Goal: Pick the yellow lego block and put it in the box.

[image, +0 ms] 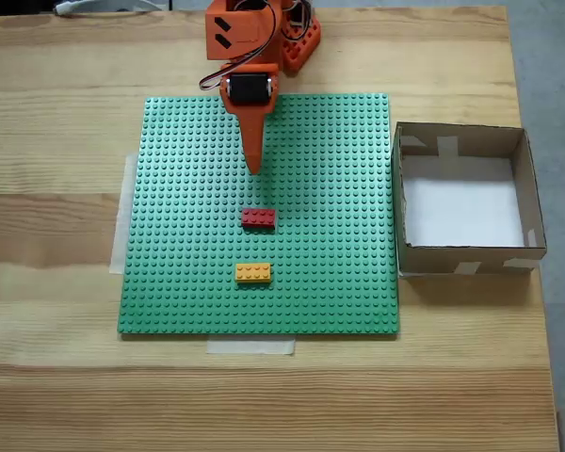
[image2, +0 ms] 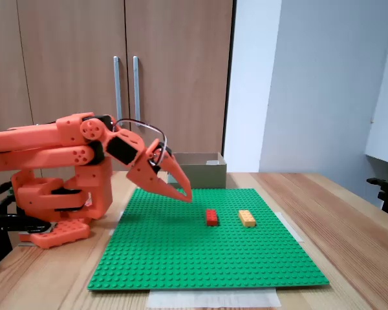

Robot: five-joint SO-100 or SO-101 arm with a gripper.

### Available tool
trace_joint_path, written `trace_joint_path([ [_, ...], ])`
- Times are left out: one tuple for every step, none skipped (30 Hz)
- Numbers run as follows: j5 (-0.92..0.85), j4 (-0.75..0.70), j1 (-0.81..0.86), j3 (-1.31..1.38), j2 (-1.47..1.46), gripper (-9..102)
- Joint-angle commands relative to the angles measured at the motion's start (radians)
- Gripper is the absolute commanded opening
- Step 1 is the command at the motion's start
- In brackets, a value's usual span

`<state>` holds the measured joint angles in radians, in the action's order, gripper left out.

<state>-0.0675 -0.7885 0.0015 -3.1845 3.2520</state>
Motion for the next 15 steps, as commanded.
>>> trace_joint_path([
  [0.003, -0.023, 0.0, 0.037, -0.014, -1],
  [0.006, -0.035, 0.0, 0.051, -0.017, -1],
  [0.009, -0.046, 0.0, 0.064, -0.023, -1],
  [0.015, -0.054, 0.0, 0.077, -0.031, -1],
  [0.02, -0.061, 0.0, 0.092, -0.041, -1],
  [0.02, -0.071, 0.0, 0.104, -0.052, -1],
  [0.021, -0.081, 0.0, 0.121, -0.064, -1],
  [0.026, -0.089, 0.0, 0.138, -0.078, -1],
  [0.028, -0.095, 0.002, 0.155, -0.092, -1],
  [0.029, -0.104, 0.002, 0.172, -0.104, -1],
  [0.031, -0.115, 0.002, 0.189, -0.118, -1],
  [0.031, -0.126, 0.003, 0.207, -0.133, -1],
  [0.032, -0.133, 0.003, 0.224, -0.146, -1],
  [0.032, -0.141, 0.003, 0.241, -0.158, -1],
  [0.032, -0.149, 0.003, 0.259, -0.175, -1],
])
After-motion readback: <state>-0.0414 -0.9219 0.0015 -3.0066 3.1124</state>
